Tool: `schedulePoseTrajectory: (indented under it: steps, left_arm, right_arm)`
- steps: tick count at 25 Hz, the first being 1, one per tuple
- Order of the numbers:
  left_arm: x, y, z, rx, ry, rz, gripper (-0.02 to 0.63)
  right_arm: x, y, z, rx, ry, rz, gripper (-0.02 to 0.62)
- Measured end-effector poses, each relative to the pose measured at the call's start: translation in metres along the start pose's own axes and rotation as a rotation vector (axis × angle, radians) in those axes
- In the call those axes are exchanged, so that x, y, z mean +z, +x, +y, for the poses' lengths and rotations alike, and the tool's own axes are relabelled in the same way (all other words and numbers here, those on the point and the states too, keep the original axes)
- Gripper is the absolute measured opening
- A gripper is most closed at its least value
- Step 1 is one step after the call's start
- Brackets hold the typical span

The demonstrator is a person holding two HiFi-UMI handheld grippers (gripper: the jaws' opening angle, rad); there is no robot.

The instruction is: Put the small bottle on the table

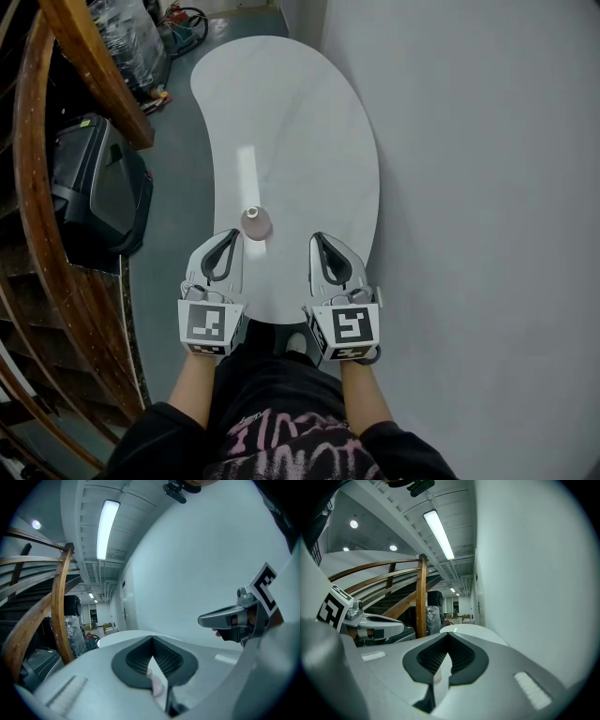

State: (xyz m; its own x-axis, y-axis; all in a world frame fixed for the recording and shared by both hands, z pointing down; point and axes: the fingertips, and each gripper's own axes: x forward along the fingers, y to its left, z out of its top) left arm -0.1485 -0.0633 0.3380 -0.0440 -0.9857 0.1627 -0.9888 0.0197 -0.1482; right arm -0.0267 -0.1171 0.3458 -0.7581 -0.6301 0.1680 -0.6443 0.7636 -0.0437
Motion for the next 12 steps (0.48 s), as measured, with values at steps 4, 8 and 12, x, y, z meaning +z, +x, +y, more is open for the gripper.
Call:
schedulePoseTrajectory:
  steps: [4,8,12]
  left_arm:
    - [0.0013,-0.005,-0.0038,0.002,0.002,0.001,0.002]
    - [0.006,-0.0089,-0.008,0.0,0.018,-0.009,0.002]
    - [0.0059,-0.0109,-0.0073,0.01,0.018,-0.018,0.002]
  right_arm:
    - [0.0028,-0.0038,0.0025,0.01,-0.005,-0.003,0.017]
    - [0.0052,-0.0066,0.0021,0.019,-0.003,-0.008,0.017]
    - [0.0049,-0.0076,0.0023,0.026,-0.014,-0.012,0.017]
